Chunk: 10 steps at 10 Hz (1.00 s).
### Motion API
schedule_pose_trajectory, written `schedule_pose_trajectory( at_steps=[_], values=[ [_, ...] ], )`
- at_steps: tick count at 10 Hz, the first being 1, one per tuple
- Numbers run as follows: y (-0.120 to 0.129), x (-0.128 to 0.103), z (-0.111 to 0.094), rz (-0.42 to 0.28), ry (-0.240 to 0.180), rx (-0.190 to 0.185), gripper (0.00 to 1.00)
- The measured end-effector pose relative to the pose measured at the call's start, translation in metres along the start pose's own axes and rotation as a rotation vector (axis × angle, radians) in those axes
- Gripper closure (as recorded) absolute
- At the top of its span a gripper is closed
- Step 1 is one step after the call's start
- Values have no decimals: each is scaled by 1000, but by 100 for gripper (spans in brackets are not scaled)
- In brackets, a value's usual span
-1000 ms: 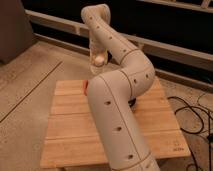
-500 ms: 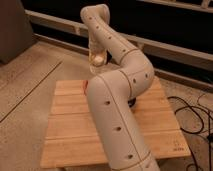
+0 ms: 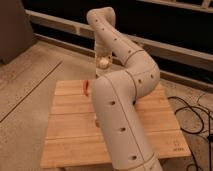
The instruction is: Place the ceramic cup over the eraser
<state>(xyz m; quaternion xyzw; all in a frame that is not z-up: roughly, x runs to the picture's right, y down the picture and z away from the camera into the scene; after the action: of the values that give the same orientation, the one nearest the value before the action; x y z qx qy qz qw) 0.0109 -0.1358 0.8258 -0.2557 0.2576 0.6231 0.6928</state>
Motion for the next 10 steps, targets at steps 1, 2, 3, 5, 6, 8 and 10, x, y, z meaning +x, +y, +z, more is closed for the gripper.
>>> schedule_pose_trajectory(
  at_steps=[1, 2, 3, 5, 6, 8, 10],
  values=[
    [-1, -2, 0, 2, -9, 1, 100],
    [-2, -5, 0, -6, -17, 6, 100],
    [-2, -7, 0, -13, -21, 10, 100],
    [2, -9, 4, -28, -23, 15, 100],
    [4, -11, 8, -38, -20, 15, 100],
    [8, -14, 16, -52, -16, 12, 100],
    [10, -18, 22, -68, -18, 11, 100]
  ],
)
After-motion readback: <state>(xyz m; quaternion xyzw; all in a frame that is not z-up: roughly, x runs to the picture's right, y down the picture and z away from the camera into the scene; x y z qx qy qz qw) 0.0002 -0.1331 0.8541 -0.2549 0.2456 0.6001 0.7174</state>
